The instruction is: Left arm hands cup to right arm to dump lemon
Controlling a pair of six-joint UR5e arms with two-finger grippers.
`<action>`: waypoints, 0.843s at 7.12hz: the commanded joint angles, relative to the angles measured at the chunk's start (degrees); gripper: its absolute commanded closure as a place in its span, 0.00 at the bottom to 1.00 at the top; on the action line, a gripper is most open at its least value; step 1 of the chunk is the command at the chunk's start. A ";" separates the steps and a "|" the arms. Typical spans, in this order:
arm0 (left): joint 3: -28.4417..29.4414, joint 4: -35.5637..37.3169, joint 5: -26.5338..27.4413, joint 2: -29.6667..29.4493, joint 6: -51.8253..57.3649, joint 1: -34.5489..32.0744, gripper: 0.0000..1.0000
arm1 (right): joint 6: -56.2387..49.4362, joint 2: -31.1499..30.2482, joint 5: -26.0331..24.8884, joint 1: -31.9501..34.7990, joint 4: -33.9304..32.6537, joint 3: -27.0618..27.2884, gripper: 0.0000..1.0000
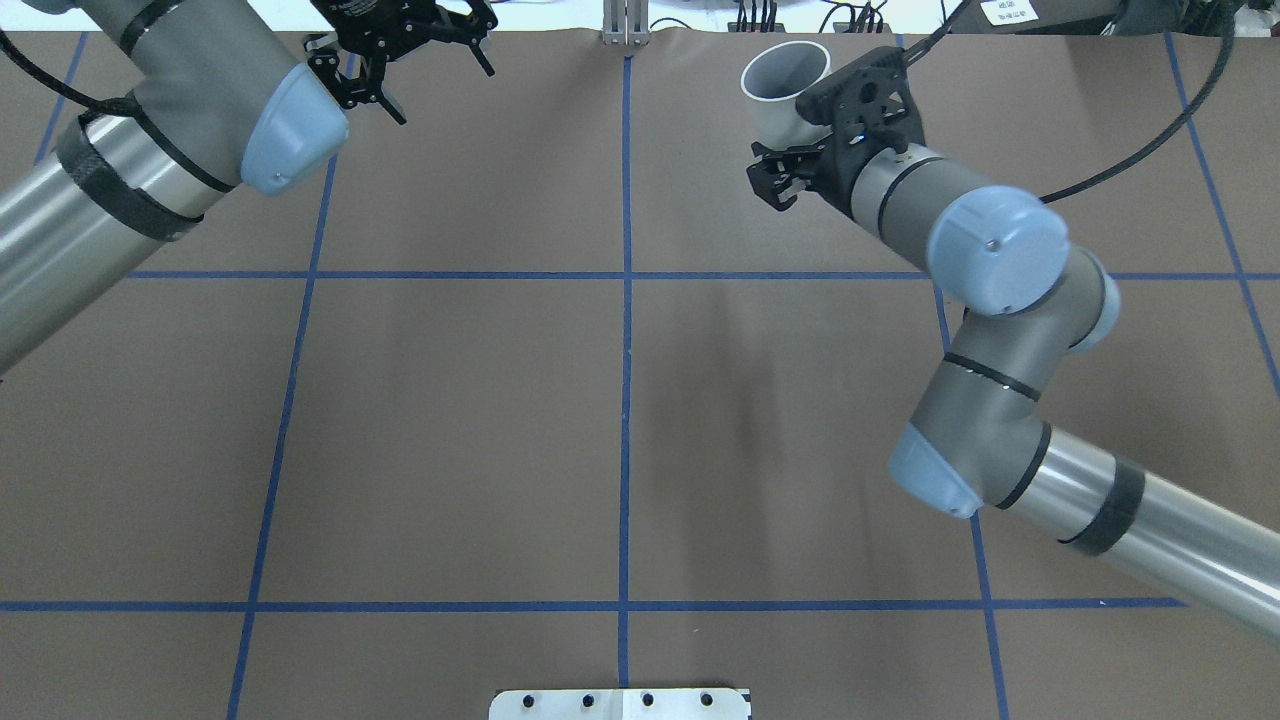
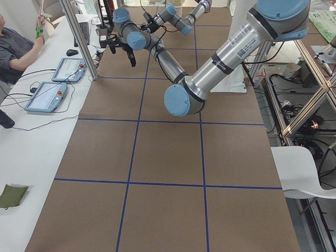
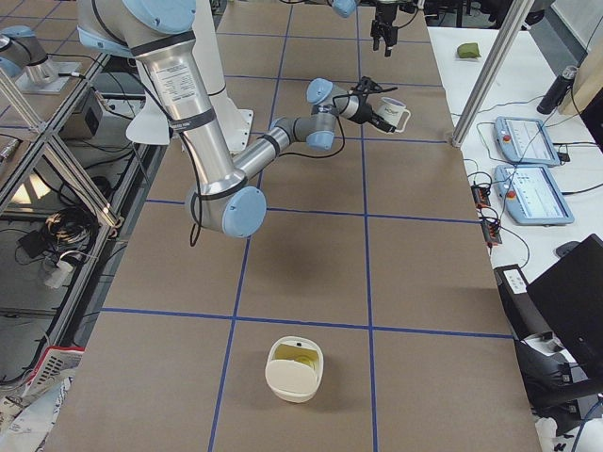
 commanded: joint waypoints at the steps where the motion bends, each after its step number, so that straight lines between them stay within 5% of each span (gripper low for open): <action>1: 6.40 -8.45 -0.24 -2.83 -8.00 0.07 0.00 | 1.95 5.87 -11.16 -7.02 -1.98 -5.91 0.72; 6: 8.71 -18.84 -3.41 -5.05 -14.35 5.15 0.00 | 5.74 11.78 -14.16 -10.38 -1.98 -10.85 0.72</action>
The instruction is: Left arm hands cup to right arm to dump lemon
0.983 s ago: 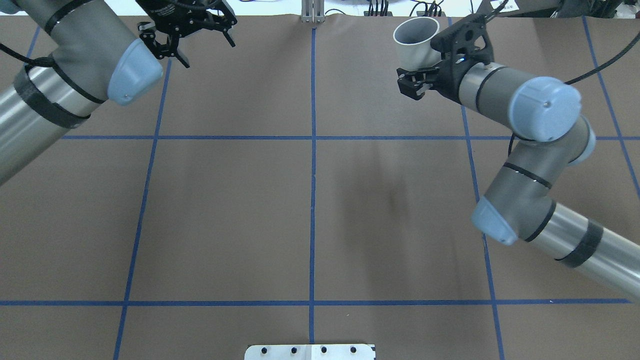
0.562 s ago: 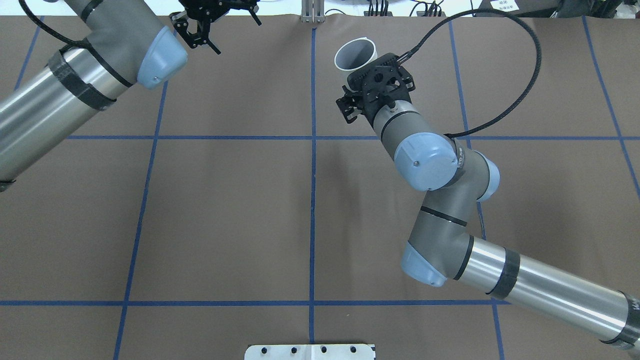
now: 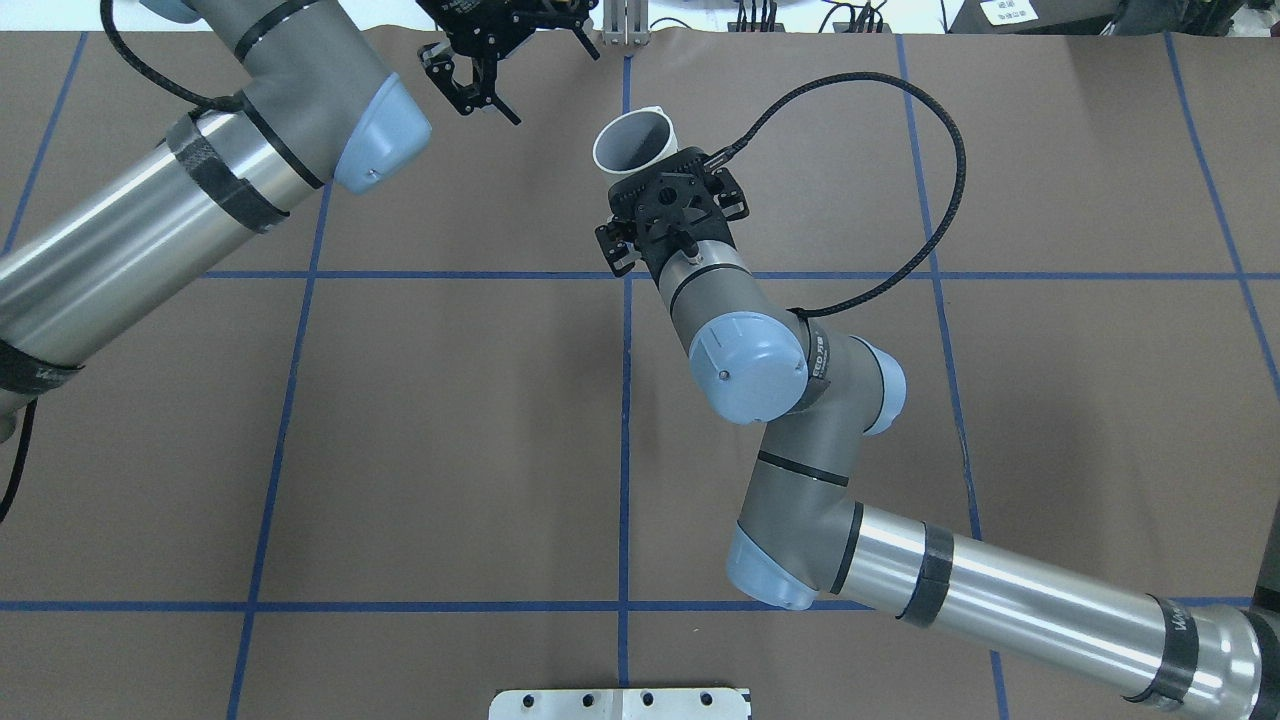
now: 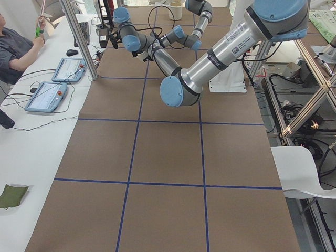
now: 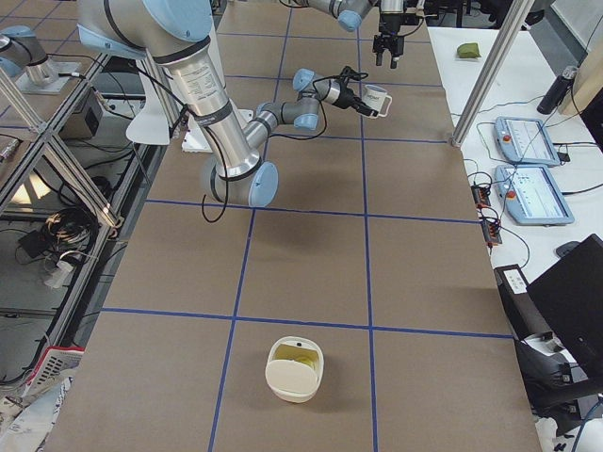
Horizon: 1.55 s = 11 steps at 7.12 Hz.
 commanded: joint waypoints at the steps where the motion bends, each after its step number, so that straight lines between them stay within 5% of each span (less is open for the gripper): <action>1: -0.16 -0.92 -0.08 -0.03 -0.19 1.69 0.10 | 0.25 0.53 -0.25 -0.16 0.00 -0.49 0.72; 3: 0.10 -0.83 0.01 0.05 0.25 2.74 0.54 | 0.16 0.88 -0.25 -0.16 0.00 -0.40 0.72; 11: 0.02 -0.22 -0.08 0.14 0.34 3.01 0.61 | -0.81 0.44 -0.34 -0.07 -0.27 -0.04 0.72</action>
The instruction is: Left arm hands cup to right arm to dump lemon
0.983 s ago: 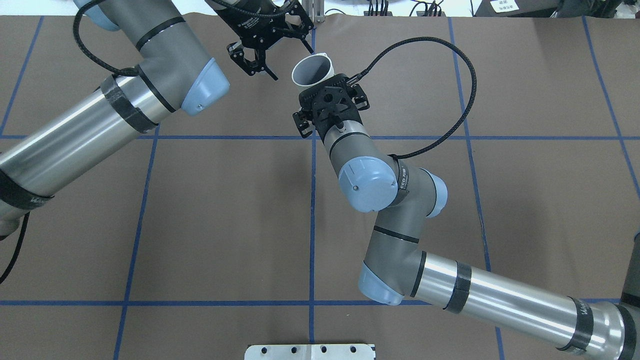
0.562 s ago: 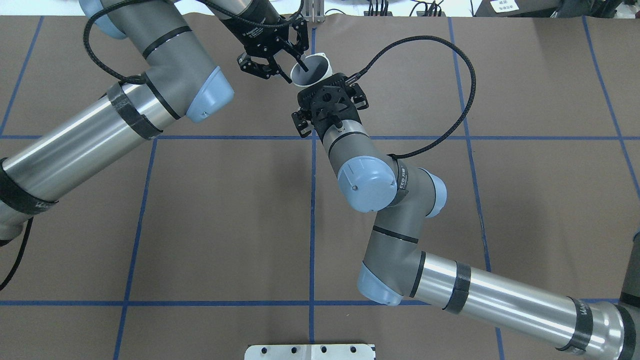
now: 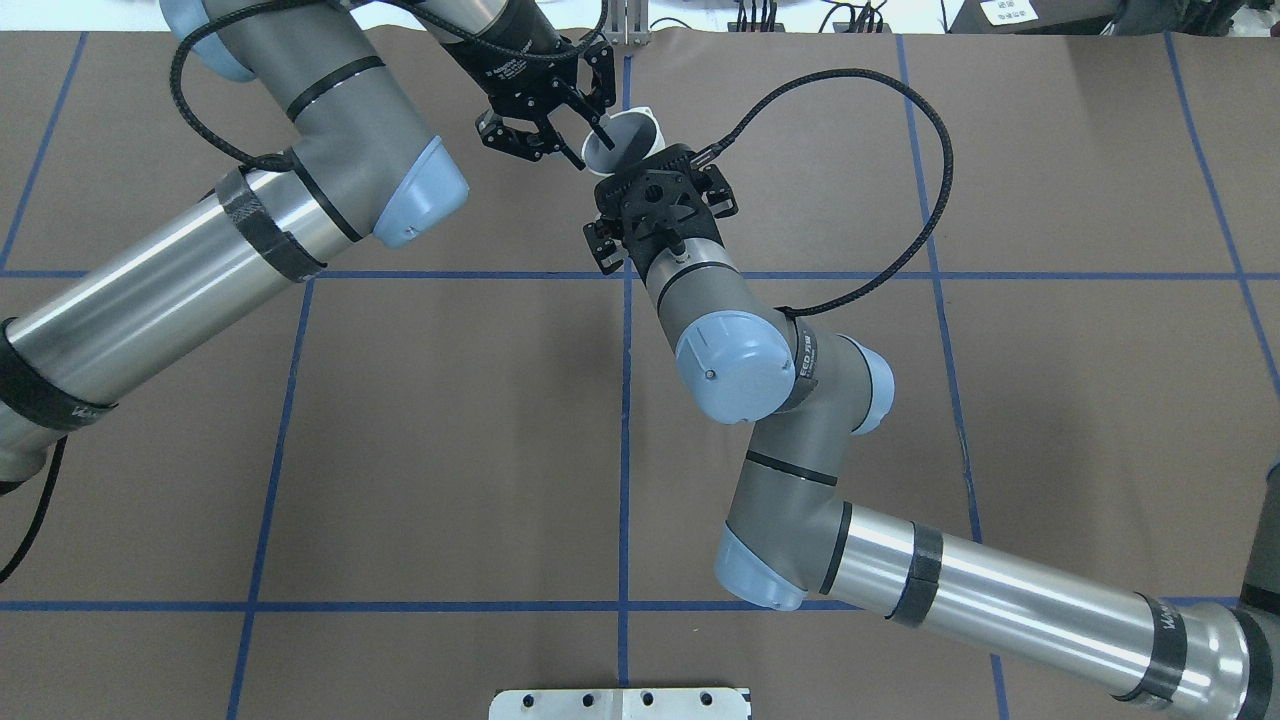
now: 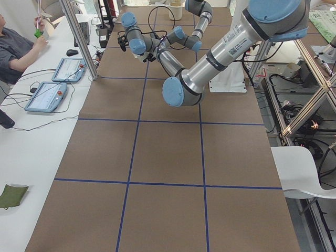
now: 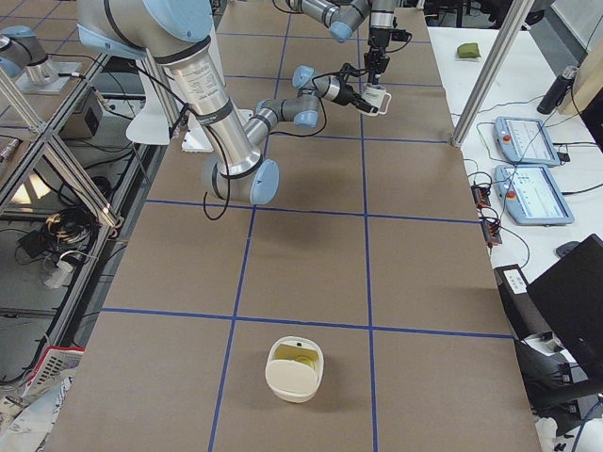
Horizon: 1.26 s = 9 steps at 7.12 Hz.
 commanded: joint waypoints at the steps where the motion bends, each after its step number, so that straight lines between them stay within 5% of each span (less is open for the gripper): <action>1: -0.23 0.09 -0.13 0.07 0.02 -0.29 0.61 | -0.15 -0.41 -0.01 -0.04 -0.11 -0.13 0.72; 9: 0.30 0.09 0.31 0.59 0.02 0.41 0.61 | -0.15 0.11 0.00 0.14 -0.11 -0.04 0.73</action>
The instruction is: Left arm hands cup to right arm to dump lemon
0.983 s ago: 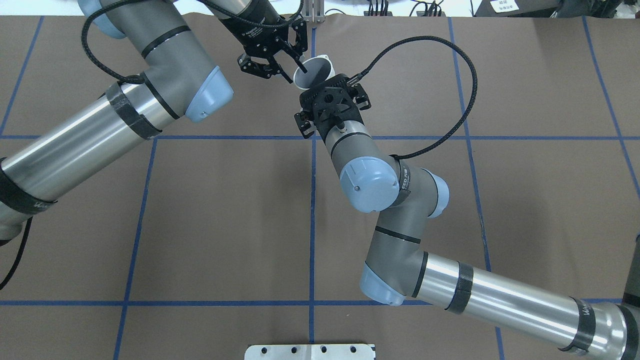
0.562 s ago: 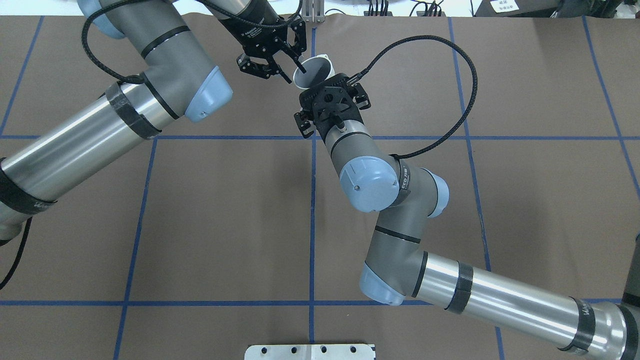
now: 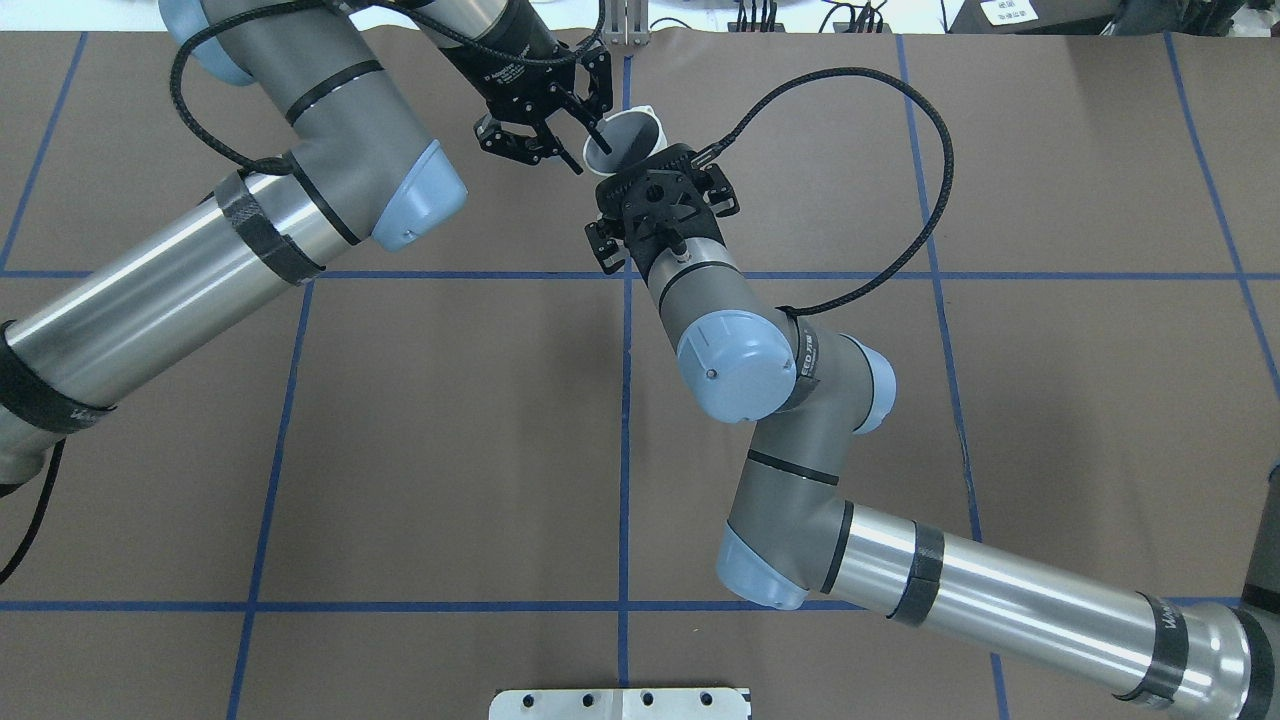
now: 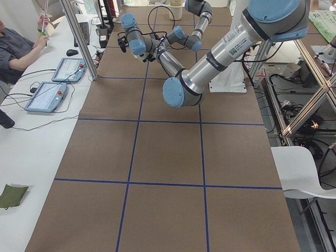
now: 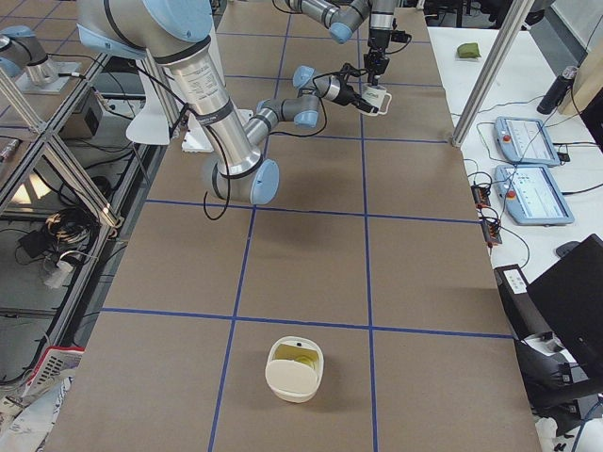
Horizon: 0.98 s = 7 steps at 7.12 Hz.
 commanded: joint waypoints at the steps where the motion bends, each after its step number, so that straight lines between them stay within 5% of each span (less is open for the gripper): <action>1: 0.02 0.00 0.26 0.08 0.00 0.43 0.61 | 0.00 0.01 -0.07 0.03 0.00 0.00 0.73; 4: -0.07 0.09 0.34 0.07 0.00 0.96 0.64 | 0.00 0.01 -0.07 0.03 0.00 0.00 0.73; 5: 0.01 0.09 0.34 0.07 0.00 0.96 0.77 | 0.00 0.01 -0.07 0.03 0.00 0.00 0.73; 6: 0.10 0.09 0.34 0.07 0.00 0.96 1.00 | -0.17 -0.08 -0.07 0.03 0.09 0.00 0.59; 7: 0.19 0.09 0.34 0.07 0.00 0.96 1.00 | -2.26 -0.26 -0.07 0.03 0.18 0.00 0.17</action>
